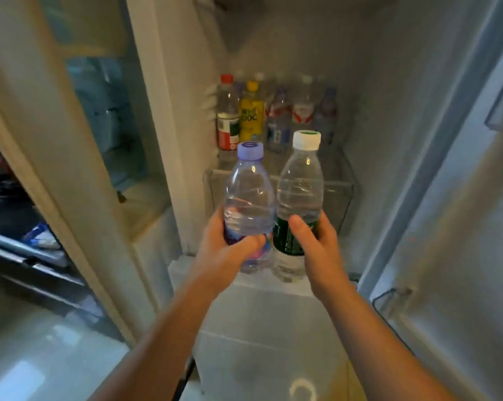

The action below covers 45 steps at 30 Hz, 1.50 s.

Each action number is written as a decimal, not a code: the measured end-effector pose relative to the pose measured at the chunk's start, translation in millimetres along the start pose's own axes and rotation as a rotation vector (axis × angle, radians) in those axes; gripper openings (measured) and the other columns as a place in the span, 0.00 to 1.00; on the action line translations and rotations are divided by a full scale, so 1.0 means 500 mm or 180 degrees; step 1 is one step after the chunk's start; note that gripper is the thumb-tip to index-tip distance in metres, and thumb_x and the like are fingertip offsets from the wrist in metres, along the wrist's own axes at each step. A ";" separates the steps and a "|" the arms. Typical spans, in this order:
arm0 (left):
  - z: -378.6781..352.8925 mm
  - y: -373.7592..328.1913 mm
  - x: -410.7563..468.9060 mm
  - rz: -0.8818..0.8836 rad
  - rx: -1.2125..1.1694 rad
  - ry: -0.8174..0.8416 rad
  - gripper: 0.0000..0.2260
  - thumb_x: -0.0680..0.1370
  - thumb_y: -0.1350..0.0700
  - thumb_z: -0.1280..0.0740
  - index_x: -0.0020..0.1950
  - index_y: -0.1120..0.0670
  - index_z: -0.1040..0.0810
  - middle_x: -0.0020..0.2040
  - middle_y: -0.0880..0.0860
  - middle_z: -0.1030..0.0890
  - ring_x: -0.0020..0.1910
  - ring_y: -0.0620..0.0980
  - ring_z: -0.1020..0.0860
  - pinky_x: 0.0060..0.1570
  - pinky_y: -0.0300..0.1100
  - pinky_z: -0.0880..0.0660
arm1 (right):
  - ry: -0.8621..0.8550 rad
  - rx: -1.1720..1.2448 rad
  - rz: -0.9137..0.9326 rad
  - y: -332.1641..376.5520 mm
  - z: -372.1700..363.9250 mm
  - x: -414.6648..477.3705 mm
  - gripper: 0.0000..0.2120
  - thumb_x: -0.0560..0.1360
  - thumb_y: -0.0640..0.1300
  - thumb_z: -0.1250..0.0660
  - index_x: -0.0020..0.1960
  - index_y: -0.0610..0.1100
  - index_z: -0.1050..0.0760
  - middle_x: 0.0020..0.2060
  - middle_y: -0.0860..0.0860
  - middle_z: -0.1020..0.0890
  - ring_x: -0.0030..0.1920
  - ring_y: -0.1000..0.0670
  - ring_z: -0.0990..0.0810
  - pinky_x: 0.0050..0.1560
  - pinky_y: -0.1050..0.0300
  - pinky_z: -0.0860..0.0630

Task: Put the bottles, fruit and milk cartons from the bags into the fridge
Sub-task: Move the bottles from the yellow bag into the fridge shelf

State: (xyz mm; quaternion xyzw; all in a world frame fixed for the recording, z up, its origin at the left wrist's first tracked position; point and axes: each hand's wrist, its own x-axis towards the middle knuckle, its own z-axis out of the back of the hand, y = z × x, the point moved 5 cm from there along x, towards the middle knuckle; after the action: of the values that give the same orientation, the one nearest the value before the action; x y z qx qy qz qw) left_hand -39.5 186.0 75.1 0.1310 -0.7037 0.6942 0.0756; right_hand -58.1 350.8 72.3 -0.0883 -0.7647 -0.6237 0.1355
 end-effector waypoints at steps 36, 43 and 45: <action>-0.130 0.168 0.612 -0.0097 0.0329 0.0537 0.28 0.73 0.65 0.26 0.69 0.49 0.32 0.60 0.45 0.21 0.55 0.36 0.21 0.50 0.28 0.25 | -0.0471 -0.0837 0.0124 -0.100 0.120 0.546 0.23 0.78 0.40 0.31 0.72 0.47 0.30 0.63 0.53 0.20 0.62 0.57 0.21 0.63 0.58 0.24; -0.105 0.208 0.602 -0.0173 0.1330 0.0735 0.33 0.68 0.51 0.21 0.70 0.50 0.32 0.63 0.48 0.24 0.62 0.45 0.23 0.59 0.39 0.25 | -0.0200 -0.1596 0.0108 -0.151 0.158 0.524 0.30 0.77 0.38 0.30 0.76 0.47 0.36 0.68 0.56 0.24 0.68 0.58 0.27 0.69 0.60 0.31; -0.092 0.212 0.598 -0.0184 0.1537 0.0522 0.34 0.65 0.47 0.20 0.67 0.50 0.30 0.62 0.50 0.25 0.60 0.46 0.24 0.60 0.44 0.24 | -0.0085 -0.1821 0.0022 -0.162 0.166 0.519 0.30 0.75 0.38 0.28 0.73 0.50 0.35 0.65 0.58 0.23 0.66 0.57 0.24 0.68 0.57 0.29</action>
State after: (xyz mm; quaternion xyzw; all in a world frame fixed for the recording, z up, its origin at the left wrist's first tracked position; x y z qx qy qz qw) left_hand -359.0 208.2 60.9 0.1086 -0.5050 0.8480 0.1188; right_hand -336.5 406.7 64.0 -0.1337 -0.5591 -0.8125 0.0972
